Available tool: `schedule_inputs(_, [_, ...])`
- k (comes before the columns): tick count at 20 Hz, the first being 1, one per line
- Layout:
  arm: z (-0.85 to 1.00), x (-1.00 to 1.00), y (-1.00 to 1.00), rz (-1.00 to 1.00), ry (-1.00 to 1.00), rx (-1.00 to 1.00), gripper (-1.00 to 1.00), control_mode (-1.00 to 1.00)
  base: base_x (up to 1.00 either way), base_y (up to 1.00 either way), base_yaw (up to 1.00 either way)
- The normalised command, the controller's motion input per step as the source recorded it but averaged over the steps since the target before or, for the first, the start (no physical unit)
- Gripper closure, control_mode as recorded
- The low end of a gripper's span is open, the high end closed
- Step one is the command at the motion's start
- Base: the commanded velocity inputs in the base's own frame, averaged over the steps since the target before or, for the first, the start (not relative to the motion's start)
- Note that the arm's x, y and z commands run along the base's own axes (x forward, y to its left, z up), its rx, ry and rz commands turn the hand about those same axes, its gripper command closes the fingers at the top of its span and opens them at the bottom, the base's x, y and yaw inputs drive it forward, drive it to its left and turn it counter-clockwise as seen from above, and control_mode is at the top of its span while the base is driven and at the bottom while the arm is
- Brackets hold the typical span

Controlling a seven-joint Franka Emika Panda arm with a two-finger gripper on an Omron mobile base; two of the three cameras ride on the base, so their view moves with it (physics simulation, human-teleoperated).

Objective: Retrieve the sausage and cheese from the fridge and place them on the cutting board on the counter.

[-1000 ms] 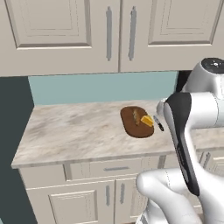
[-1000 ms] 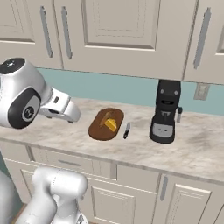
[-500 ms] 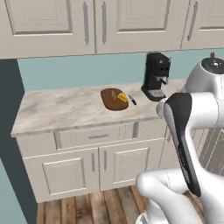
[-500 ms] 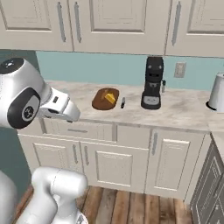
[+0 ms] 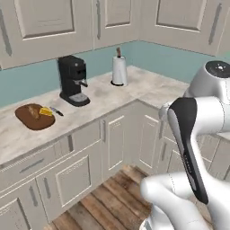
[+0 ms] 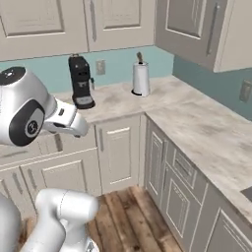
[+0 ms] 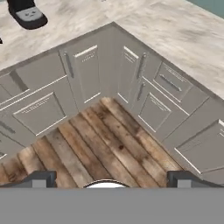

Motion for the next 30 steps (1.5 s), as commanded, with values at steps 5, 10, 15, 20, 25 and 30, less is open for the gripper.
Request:
schedule_inputs(5, [0.0, 0.0, 0.0, 0.0, 0.0, 0.0, -1.0, 1.0, 0.0, 0.0, -1.0])
schedule_inputs(10, [0.0, 0.0, 0.0, 0.0, 0.0, 0.0, -1.0, 1.0, -0.05, 0.0, -0.94])
schedule_inputs(15, [0.0, 0.0, 0.0, 0.0, 0.0, 0.0, -1.0, 1.0, -0.18, -0.63, -0.73])
schedule_inputs(20, [0.0, 0.0, 0.0, 0.0, 0.0, 0.0, -1.0, 1.0, 0.03, -1.0, -0.28])
schedule_inputs(25, [0.0, 0.0, 0.0, 0.0, 0.0, 0.0, -1.0, 1.0, -0.17, -1.0, -0.04])
schedule_inputs(30, [0.0, 0.0, 0.0, 0.0, 0.0, 0.0, -1.0, 1.0, -0.24, -1.0, 0.02])
